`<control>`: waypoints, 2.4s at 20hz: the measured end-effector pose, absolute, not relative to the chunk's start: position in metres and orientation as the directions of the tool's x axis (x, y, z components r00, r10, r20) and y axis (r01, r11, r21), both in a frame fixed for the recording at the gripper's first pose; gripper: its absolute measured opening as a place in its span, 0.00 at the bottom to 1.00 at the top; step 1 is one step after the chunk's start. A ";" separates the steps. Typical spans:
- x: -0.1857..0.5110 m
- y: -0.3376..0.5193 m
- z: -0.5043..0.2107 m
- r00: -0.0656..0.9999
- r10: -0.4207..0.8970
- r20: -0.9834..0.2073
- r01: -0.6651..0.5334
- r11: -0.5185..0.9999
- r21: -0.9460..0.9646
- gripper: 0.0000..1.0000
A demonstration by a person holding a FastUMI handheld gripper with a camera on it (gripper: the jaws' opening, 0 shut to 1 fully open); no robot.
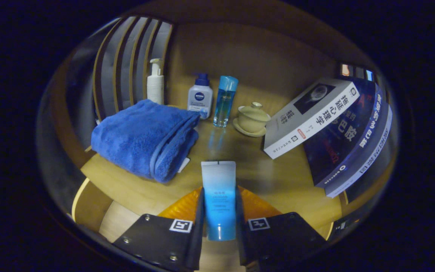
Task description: Pull open the drawer, take out the items inside it, and place them on the countertop above the cabinet.
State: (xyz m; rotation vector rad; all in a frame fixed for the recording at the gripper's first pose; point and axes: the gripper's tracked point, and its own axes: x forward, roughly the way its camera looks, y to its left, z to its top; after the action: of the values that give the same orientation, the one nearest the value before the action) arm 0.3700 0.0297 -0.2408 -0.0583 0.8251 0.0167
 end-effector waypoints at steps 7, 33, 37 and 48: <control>0.385 0.031 -0.253 0.705 -0.031 -0.708 -0.006 0.999 -0.050 0.40; 0.118 0.104 -0.094 0.915 0.238 -0.325 -0.242 0.970 0.029 0.92; 0.068 0.096 -0.103 0.942 0.162 -0.293 -0.158 0.987 0.039 0.98; 0.018 0.077 -0.174 0.934 -0.030 -0.357 0.019 0.999 -0.034 0.98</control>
State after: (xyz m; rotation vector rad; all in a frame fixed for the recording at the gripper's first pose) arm 0.0177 0.0767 -0.1744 -0.0299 0.3656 -0.0248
